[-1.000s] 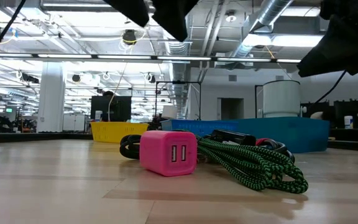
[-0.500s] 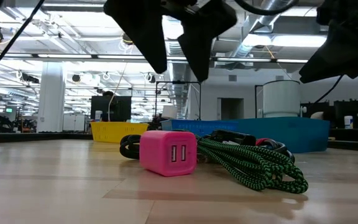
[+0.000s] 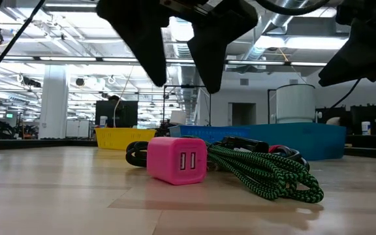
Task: Pick and place items into bin
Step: Put the pink charger adapter into the yellow bin
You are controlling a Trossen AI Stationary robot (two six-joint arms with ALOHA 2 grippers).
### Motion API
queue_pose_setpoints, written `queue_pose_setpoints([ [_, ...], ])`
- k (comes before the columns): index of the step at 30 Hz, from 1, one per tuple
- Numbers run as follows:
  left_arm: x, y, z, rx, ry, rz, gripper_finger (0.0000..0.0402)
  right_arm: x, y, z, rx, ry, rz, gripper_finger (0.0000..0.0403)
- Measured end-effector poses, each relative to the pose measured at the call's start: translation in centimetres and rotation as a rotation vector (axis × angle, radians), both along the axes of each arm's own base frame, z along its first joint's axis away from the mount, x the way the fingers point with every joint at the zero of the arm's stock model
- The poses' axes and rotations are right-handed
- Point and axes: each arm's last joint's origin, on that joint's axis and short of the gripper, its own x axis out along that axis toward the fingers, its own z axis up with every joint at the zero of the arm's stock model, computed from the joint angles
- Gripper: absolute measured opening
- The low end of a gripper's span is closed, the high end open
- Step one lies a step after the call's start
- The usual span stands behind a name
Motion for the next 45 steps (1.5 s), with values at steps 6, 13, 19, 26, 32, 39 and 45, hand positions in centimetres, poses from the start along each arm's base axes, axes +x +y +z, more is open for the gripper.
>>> queue_pose_setpoints([
  [6,0.1,-0.5,-1.0,-0.002,0.022,-0.007,0.0272,-0.1,0.1,0.0,0.001,-0.001,0.008,0.0128],
  [13,0.1,-0.7,-2.1,0.003,0.061,0.014,0.0272,-0.2,0.4,0.0,0.013,-0.009,0.016,0.0128],
  [19,0.3,-1.0,-2.8,-0.022,0.078,0.007,0.0272,-0.3,0.7,0.1,0.024,-0.022,0.035,0.0128],
  [26,0.3,-1.0,-3.2,-0.031,0.087,0.005,0.0272,-0.3,1.0,0.2,0.035,-0.033,0.044,0.0128],
  [32,0.4,-0.9,-3.2,-0.03,0.08,0.0,0.0272,-0.3,1.0,0.2,0.037,-0.036,0.044,0.0128],
  [39,0.6,-0.9,-3.1,-0.027,0.067,-0.008,0.0272,-0.3,1.0,0.2,0.038,-0.036,0.044,0.0128],
  [45,0.5,-0.6,-3.6,-0.023,0.076,-0.005,0.0272,-0.3,1.0,0.2,0.038,-0.036,0.044,0.0128],
])
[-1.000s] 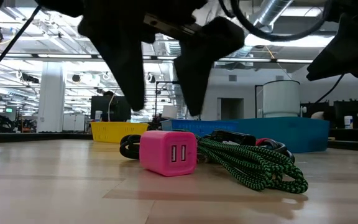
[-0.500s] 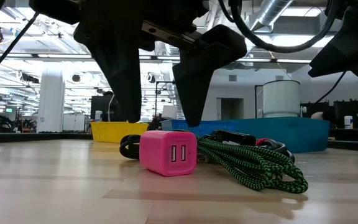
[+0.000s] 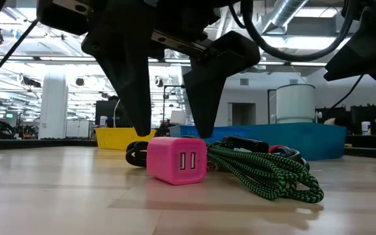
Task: Pick and place items into bin
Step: Put the pink charger adapter into the yellow bin
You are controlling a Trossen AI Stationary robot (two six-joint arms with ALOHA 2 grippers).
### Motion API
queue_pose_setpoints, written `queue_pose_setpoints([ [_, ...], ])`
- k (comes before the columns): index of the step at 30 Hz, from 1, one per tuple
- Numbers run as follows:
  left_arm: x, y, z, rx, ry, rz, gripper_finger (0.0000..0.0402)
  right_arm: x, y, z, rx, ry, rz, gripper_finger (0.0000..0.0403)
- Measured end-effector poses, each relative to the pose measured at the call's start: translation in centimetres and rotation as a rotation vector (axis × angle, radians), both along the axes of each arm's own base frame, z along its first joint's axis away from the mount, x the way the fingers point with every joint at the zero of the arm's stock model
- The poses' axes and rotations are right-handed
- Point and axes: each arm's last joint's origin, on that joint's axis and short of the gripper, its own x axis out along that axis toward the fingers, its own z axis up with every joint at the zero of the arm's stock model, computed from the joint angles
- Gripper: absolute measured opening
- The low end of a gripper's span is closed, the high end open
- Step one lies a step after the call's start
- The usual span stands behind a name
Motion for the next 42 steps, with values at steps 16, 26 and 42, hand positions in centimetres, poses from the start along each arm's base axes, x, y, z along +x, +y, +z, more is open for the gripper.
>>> queue_pose_setpoints([
  [16,0.3,0.5,-0.4,0.0,0.007,0.006,0.0272,0.0,0.0,0.0,0.0,0.0,0.0,0.0128],
  [26,0.7,1.4,-2.6,-0.075,0.125,0.028,0.0272,0.0,0.0,0.0,0.002,-0.003,-0.001,0.0128],
  [42,0.9,2.0,-2.7,-0.106,0.136,0.024,0.0258,0.0,0.0,0.0,0.002,-0.002,-0.001,0.0128],
])
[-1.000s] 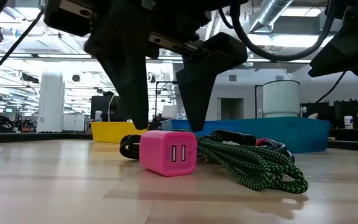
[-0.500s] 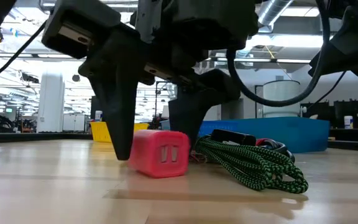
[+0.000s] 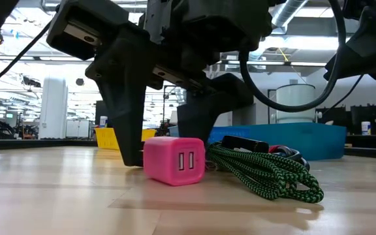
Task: Pick and place items into bin
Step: Put the pink charger adapter into the yellow bin
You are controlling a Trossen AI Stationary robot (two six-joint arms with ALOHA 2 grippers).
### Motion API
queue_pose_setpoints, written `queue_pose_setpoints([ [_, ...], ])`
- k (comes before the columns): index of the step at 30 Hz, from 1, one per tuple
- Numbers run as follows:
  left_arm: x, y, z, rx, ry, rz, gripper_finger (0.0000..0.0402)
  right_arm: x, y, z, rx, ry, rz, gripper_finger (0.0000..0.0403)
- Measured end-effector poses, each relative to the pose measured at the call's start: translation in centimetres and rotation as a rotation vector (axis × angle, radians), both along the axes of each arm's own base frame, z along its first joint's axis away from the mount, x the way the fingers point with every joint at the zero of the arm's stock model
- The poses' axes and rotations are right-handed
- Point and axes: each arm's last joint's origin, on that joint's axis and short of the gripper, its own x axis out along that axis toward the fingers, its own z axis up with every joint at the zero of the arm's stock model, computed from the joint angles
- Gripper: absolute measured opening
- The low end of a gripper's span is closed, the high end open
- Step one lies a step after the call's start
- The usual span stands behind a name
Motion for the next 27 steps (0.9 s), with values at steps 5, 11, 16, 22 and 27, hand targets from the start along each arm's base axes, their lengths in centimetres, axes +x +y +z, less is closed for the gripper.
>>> queue_pose_setpoints([
  [5,0.04,0.0,0.0,-0.022,0.003,-0.009,0.0218,0.0,0.0,0.0,0.0,0.0,0.0,0.0128],
  [11,0.11,0.0,0.02,-0.036,-0.001,-0.012,0.0174,0.0,0.0,0.0,0.0,0.0,0.0,0.0128],
  [16,0.16,0.04,0.03,-0.042,-0.002,-0.011,0.0154,0.0,0.0,0.0,0.0,0.0,0.0,0.0128],
  [22,0.16,0.06,0.03,-0.041,0.0,-0.003,0.0157,0.0,0.0,0.0,0.0,0.0,0.0,0.0128],
  [27,-0.02,0.13,0.51,-0.022,0.036,0.021,0.0151,0.0,0.0,0.0,0.0,0.0,0.0,0.0128],
])
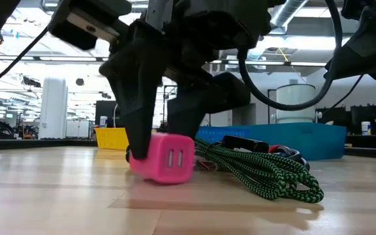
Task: Pick and place items into bin
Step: Put the pink charger adapter into the yellow bin
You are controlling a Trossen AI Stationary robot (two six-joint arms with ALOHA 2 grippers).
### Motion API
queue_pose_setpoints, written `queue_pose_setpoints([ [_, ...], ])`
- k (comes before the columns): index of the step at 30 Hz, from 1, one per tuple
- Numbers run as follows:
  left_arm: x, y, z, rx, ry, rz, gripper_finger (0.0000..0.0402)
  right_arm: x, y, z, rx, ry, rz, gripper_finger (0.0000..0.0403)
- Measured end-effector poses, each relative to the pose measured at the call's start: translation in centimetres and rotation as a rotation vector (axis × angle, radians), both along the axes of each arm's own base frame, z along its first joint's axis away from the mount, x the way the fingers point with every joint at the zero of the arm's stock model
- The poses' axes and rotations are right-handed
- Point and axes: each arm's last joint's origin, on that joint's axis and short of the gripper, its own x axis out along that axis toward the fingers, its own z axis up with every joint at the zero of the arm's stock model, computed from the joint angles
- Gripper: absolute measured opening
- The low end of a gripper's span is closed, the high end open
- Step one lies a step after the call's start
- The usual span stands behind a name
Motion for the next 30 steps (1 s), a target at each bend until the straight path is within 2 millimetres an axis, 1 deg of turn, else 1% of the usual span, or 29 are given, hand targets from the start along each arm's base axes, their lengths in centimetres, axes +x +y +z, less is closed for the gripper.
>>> queue_pose_setpoints([
  [10,-0.9,0.1,2.8,0.124,0.092,0.025,0.015,0.1,0.1,0.1,0.013,-0.013,0.0,0.0128],
  [15,-1.3,0.8,5.0,0.188,0.133,0.046,0.0149,0.1,0.1,0.1,0.013,-0.014,0.0,0.0128],
  [18,-1.3,1.6,6.5,0.21,0.144,0.072,0.015,0.1,0.1,0.1,0.013,-0.014,0.0,0.0128],
  [22,-1.0,3.2,8.1,0.233,0.117,0.124,0.015,0.1,0.1,0.1,0.014,-0.014,0.0,0.0128],
  [24,-1.0,4.4,9.3,0.233,0.089,0.156,0.015,0.1,0.1,0.1,0.014,-0.014,0.0,0.0128],
  [27,-1.3,6.8,11.6,0.273,0.027,0.224,0.015,0.1,0.1,0.1,0.013,-0.013,0.0,0.0128],
  [30,-1.7,9.9,13.6,0.289,-0.02,0.312,0.015,0.1,0.1,0.1,0.014,-0.013,0.001,0.0128],
])
